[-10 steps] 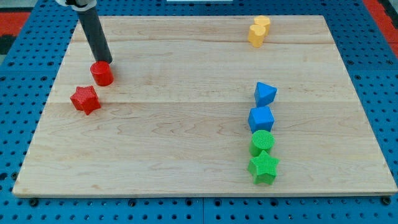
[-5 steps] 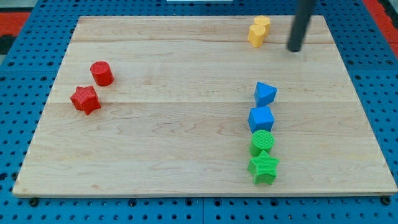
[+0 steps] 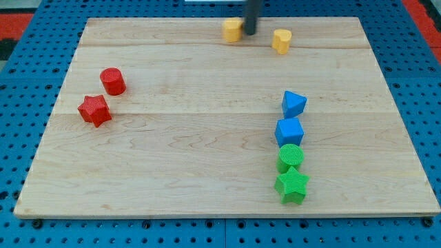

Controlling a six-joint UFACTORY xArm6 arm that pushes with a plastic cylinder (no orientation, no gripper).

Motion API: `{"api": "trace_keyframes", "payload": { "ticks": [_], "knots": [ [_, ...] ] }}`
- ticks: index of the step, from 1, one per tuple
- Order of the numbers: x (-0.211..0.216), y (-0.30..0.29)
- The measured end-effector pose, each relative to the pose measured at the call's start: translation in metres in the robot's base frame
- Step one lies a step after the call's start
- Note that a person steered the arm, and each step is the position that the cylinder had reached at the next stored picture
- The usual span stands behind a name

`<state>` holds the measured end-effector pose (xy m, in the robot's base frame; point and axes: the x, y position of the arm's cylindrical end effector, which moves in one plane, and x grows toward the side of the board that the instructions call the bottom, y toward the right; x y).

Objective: Slide yellow hexagon towards red circle

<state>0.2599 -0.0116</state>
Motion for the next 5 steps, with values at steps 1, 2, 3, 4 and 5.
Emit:
{"api": "trace_keyframes", "payload": {
  "ticks": [1,2,3,4,5],
  "knots": [
    [0.018,-0.051],
    [-0.014,0.015],
    [-0.044,-0.033],
    [-0.048,-0.100],
    [-0.008,-0.115]
  ]
}}
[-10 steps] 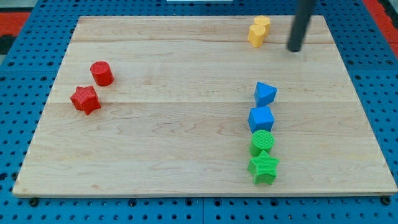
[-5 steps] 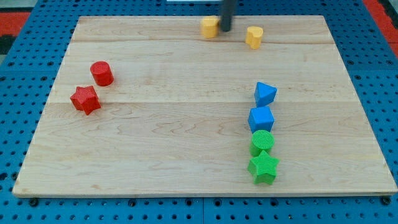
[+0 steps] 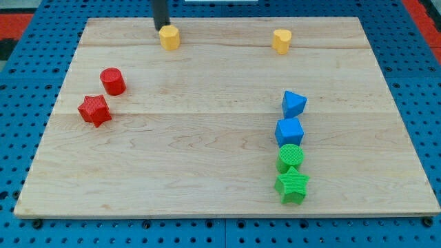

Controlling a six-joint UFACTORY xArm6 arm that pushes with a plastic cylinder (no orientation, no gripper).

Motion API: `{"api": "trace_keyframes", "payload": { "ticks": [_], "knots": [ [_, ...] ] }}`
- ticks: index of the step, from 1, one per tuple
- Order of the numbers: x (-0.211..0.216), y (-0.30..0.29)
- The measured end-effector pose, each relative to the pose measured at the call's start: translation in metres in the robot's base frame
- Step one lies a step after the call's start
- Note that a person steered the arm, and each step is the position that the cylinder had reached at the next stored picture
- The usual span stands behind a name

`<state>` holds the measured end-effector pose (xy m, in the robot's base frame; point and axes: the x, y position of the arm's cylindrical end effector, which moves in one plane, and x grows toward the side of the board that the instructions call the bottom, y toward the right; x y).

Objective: Slide yellow hexagon towards red circle

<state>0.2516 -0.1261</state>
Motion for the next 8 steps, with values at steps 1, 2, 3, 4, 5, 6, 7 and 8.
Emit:
{"api": "trace_keyframes", "payload": {
  "ticks": [1,2,3,4,5,6,7,8],
  "knots": [
    [0.027,0.016],
    [-0.004,0.023],
    [0.019,0.052],
    [0.032,-0.010],
    [0.030,0.039],
    [0.029,0.128],
    [0.059,0.086],
    [0.059,0.066]
  ]
}}
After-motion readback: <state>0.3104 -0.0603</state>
